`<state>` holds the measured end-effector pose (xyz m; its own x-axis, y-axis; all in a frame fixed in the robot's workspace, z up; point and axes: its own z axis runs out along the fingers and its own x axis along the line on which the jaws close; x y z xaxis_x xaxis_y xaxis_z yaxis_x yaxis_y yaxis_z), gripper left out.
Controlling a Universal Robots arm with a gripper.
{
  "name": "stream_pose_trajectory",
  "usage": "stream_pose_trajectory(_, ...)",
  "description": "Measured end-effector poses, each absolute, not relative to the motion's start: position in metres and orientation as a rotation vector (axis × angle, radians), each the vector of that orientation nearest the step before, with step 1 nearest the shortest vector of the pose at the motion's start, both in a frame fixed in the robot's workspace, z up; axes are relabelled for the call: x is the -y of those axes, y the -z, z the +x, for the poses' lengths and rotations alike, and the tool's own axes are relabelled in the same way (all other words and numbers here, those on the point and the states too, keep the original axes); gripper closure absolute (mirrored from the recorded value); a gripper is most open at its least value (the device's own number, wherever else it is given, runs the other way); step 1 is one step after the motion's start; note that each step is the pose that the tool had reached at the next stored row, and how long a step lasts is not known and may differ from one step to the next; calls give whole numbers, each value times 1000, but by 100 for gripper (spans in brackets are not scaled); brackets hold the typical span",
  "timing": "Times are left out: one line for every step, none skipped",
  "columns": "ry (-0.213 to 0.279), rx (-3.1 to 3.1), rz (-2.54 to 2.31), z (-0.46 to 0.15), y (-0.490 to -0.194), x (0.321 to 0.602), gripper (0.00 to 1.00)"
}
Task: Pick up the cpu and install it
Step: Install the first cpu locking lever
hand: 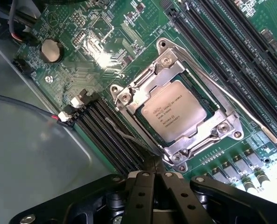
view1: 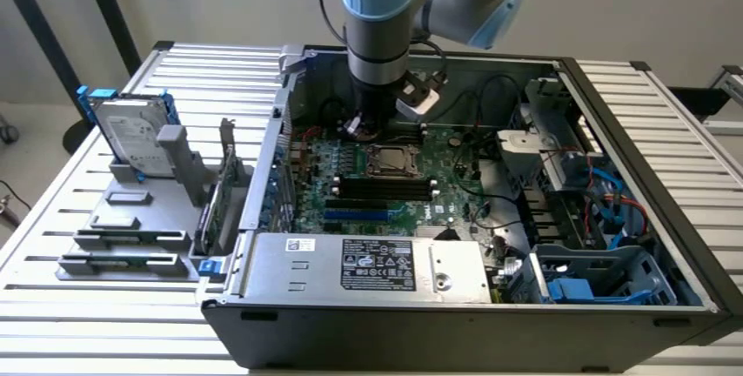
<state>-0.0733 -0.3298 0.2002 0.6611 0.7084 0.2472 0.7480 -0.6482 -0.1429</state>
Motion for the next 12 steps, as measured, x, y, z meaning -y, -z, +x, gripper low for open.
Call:
stream_pose_trajectory(249, 1180, -2647, -72, -200, 330, 89)
stream_pose_trajectory(249, 1180, -2647, -72, -200, 330, 89)
stream_pose_trajectory(249, 1181, -2648, -71, -199, 329, 89)
stream_pose_trajectory(250, 1182, -2649, -70, -199, 329, 89)
stream_pose_trajectory(250, 1182, -2650, -69, -199, 329, 89)
stream_pose_trajectory(250, 1183, -2651, -68, -198, 329, 89)
stream_pose_trajectory(249, 1184, -2653, -68, -198, 329, 89)
stream_pose_trajectory(248, 1185, -2655, -67, -198, 328, 89)
stream_pose_trajectory(247, 1186, -2658, -67, -198, 328, 89)
stream_pose_trajectory(245, 1187, -2660, -67, -198, 328, 89)
stream_pose_trajectory(244, 1189, -2663, -67, -198, 327, 89)
stream_pose_trajectory(242, 1190, -2665, -67, -198, 326, 89)
